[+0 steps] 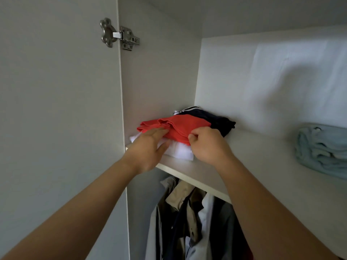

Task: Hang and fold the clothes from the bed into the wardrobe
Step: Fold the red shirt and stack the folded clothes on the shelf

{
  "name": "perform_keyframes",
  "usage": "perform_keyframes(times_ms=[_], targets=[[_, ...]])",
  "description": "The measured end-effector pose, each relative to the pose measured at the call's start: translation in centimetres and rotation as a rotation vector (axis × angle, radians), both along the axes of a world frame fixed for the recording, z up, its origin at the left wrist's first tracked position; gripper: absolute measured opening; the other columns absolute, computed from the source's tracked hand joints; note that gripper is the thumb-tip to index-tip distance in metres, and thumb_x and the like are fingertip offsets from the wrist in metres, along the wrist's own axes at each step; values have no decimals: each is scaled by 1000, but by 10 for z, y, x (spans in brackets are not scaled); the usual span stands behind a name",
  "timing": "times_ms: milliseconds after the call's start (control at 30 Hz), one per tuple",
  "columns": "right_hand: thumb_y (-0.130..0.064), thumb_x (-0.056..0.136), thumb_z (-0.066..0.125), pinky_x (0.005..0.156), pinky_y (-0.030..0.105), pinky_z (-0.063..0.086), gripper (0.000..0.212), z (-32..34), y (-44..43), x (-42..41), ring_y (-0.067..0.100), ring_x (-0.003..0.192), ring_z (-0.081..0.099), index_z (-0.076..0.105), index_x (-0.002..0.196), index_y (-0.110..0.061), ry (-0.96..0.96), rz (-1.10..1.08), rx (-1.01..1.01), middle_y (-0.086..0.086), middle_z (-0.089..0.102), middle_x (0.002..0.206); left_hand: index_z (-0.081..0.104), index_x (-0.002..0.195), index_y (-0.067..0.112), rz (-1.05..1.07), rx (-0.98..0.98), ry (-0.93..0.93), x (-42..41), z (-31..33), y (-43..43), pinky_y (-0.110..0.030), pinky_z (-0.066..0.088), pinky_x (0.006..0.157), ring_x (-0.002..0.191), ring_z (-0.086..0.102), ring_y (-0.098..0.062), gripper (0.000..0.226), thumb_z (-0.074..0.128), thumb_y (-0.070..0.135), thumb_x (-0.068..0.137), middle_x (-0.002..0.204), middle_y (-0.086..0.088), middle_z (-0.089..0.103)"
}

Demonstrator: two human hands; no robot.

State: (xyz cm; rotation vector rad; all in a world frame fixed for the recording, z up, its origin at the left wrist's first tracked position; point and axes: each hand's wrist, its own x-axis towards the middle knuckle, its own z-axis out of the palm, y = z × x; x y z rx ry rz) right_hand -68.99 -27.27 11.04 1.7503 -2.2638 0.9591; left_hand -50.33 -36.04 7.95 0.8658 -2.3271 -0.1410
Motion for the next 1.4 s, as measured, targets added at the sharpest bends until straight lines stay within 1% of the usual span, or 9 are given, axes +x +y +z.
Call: perform_keyframes(times_ms=[133, 333, 433, 667, 867, 1033, 1200, 1333, 1400], targets=[[-24, 99, 53, 81, 41, 55, 24, -6, 32, 20, 34, 91, 65, 66, 83, -11, -59, -60, -37, 11, 71, 92, 51, 147, 13, -70, -59, 4, 8, -2, 14, -27, 25, 116, 140, 43, -22, 46, 56, 24, 102, 150, -6, 51], [-22, 102, 45, 78, 33, 50, 25, -6, 86, 20, 28, 93, 63, 68, 104, -10, -76, -337, -87, 12, 69, 106, 60, 136, 9, -344, -189, -13, -30, 10, 51, -35, 37, 112, 129, 52, -28, 41, 59, 12, 95, 137, -10, 60], [-21, 105, 43, 87, 30, 46, 32, -6, 120, 6, 27, 110, 61, 63, 124, -7, -101, -473, -72, 12, 65, 124, 57, 139, 10, -438, -165, -56, -64, 10, 76, -33, 34, 111, 132, 50, -27, 42, 57, 14, 97, 142, -9, 56], [-9, 97, 46, 91, 35, 49, 37, 7, 193, -76, 37, 117, 59, 52, 134, -6, -120, -767, -67, 22, 62, 124, 41, 152, 18, -609, -90, -168, -167, 11, 123, -28, 25, 117, 142, 39, -20, 49, 48, 23, 104, 159, -3, 37], [-19, 92, 60, 114, 48, 34, 67, 19, 226, -186, 41, 141, 34, 28, 151, -22, -116, -973, 99, 20, 33, 151, 42, 146, 12, -694, -136, -217, -288, 38, 150, -37, 36, 111, 137, 41, -29, 60, 64, 23, 92, 151, -9, 41], [-21, 89, 66, 119, 59, 25, 93, 22, 229, -272, 44, 149, 15, 8, 158, -43, -157, -1018, 331, 16, 2, 165, 16, 159, 21, -631, -164, -316, -388, 42, 160, -52, 27, 120, 154, 4, -29, 93, 73, 35, 87, 169, -2, 6], [-31, 92, 63, 116, 49, 34, 82, -11, 227, -317, 41, 142, 33, 16, 159, -43, -185, -920, 362, 15, 14, 162, 26, 155, 24, -585, -176, -334, -436, 8, 147, -52, 42, 108, 142, 33, -29, 78, 65, 39, 89, 156, -5, 36], [-33, 93, 55, 113, 53, 37, 75, -21, 193, -309, 37, 145, 31, 18, 157, -43, -88, -850, 370, 11, 22, 161, 34, 148, 24, -500, -204, -300, -423, -4, 115, -47, 44, 98, 126, 51, -30, 66, 60, 39, 90, 140, -6, 50], [-33, 89, 57, 107, 52, 44, 73, -19, 167, -293, 39, 137, 42, 25, 155, -43, -43, -792, 382, 14, 27, 156, 38, 140, 25, -431, -226, -361, -405, 5, 88, -45, 44, 94, 116, 57, -30, 59, 61, 38, 87, 129, -6, 56]])
